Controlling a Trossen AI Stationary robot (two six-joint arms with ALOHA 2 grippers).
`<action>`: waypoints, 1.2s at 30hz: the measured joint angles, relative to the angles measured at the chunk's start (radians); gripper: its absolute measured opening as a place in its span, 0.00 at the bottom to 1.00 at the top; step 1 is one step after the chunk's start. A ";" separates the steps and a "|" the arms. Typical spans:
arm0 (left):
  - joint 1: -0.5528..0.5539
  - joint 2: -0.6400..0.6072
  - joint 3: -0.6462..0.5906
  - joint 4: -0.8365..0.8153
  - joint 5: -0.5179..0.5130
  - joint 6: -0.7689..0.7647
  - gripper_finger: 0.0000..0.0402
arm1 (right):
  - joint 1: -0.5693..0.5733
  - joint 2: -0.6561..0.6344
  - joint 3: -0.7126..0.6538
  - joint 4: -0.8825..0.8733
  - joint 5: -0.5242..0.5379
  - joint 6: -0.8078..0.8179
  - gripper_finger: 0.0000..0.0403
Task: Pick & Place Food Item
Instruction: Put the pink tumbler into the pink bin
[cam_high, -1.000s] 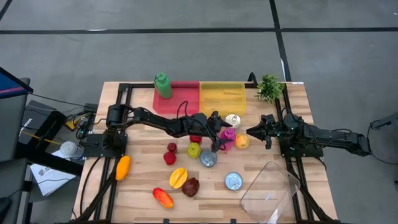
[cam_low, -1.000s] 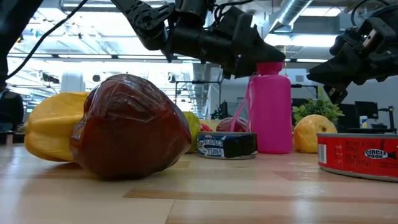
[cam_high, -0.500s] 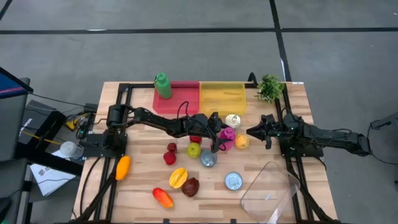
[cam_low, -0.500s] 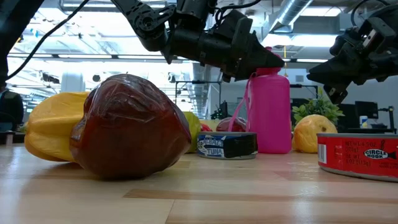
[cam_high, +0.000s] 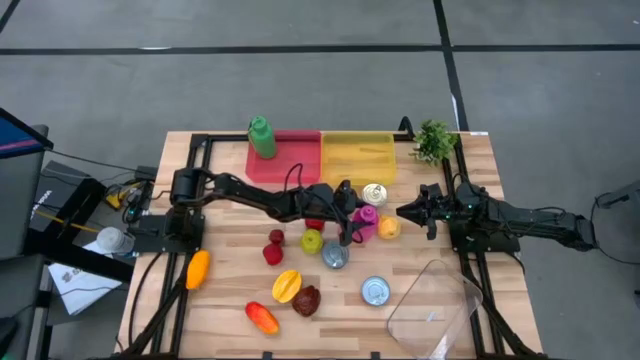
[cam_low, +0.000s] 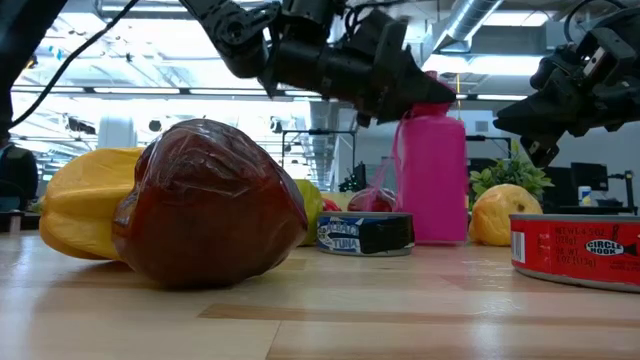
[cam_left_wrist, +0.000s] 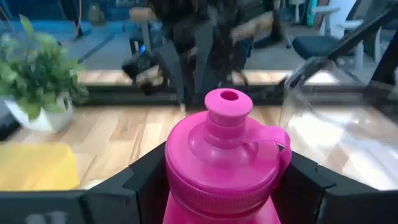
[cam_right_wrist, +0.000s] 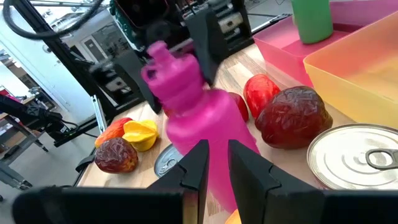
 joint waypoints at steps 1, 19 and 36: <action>-0.005 -0.012 0.000 -0.011 -0.007 -0.005 0.54 | 0.000 0.000 0.000 0.000 0.000 0.000 0.14; -0.015 -0.401 0.000 -0.266 -0.481 0.043 0.54 | 0.000 0.000 0.000 0.000 0.000 0.000 0.14; 0.175 -0.472 0.001 -0.504 -1.004 -0.214 0.54 | 0.000 0.000 0.000 0.000 0.000 0.000 0.14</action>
